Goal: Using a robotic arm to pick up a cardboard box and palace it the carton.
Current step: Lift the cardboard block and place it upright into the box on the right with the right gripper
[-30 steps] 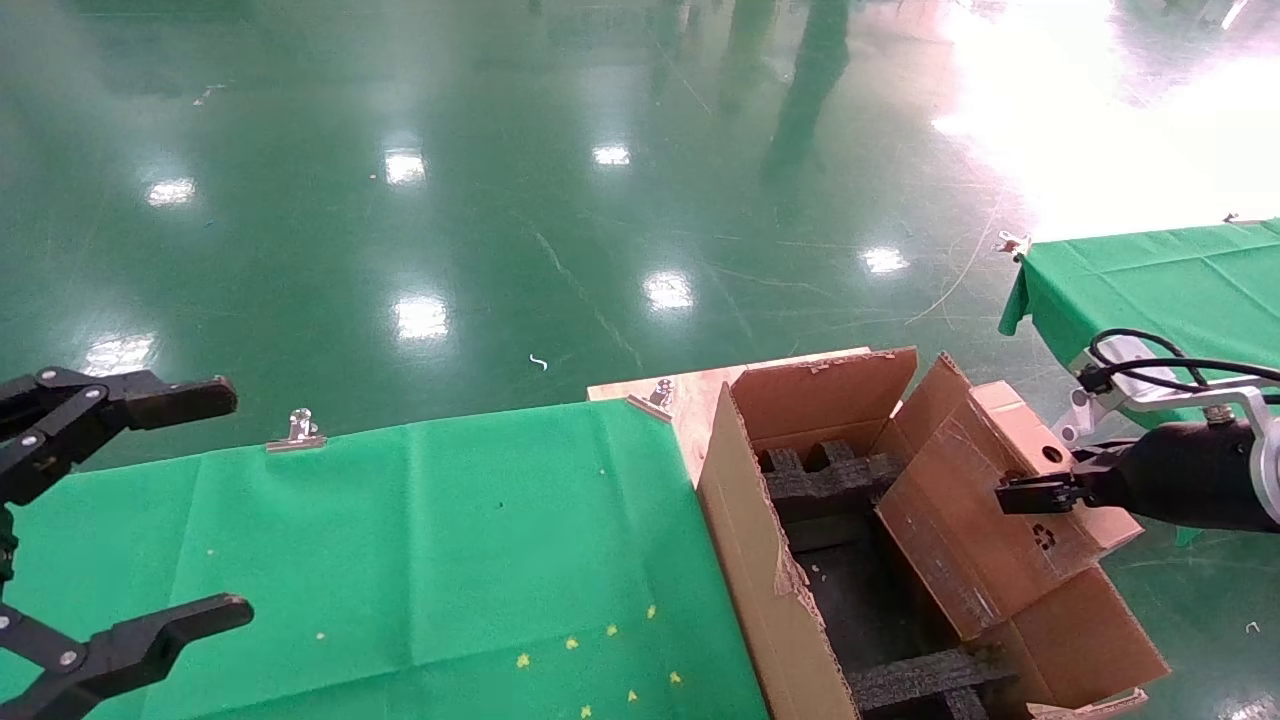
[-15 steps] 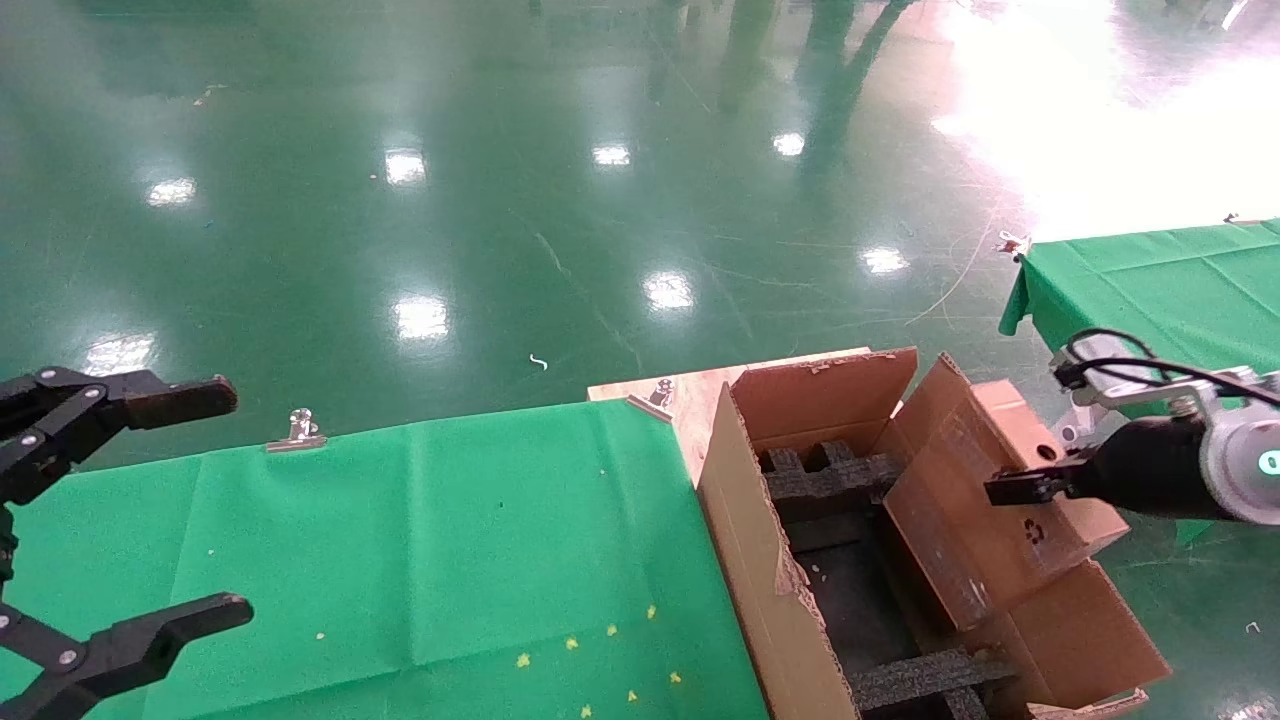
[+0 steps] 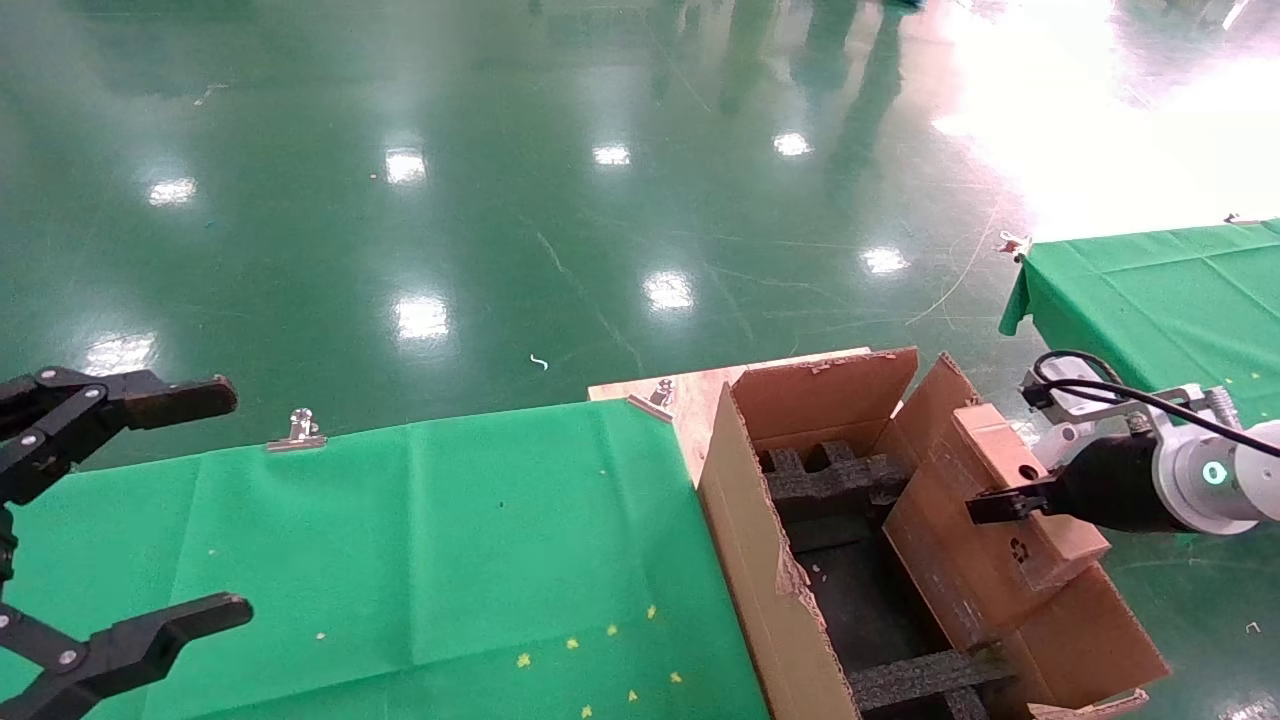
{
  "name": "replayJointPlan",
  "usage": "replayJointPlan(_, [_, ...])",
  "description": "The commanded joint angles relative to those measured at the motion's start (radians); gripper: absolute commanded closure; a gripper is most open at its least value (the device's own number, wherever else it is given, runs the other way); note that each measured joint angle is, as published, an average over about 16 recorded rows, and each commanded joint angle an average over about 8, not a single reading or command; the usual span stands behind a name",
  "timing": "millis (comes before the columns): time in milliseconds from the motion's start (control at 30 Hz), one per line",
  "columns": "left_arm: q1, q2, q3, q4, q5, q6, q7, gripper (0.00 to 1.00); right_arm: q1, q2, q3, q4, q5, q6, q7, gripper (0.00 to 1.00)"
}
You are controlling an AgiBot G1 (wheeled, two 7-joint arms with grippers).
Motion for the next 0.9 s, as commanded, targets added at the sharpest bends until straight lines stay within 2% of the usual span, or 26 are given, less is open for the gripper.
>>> replayJointPlan(33, [0.000,0.000,0.000,0.000,0.000,0.000,0.000,0.00,-0.007,-0.006,-0.003,-0.001,-0.010,0.009,0.017,1.00])
replayJointPlan(533, [0.000,0.000,0.000,0.000,0.000,0.000,0.000,0.00,-0.054,-0.037,-0.017,-0.003,-0.158,0.089,0.151,1.00])
replayJointPlan(900, [0.000,0.000,0.000,0.000,0.000,0.000,0.000,0.00,-0.134,-0.074,-0.035,-0.004,-0.283,0.134,0.296,1.00])
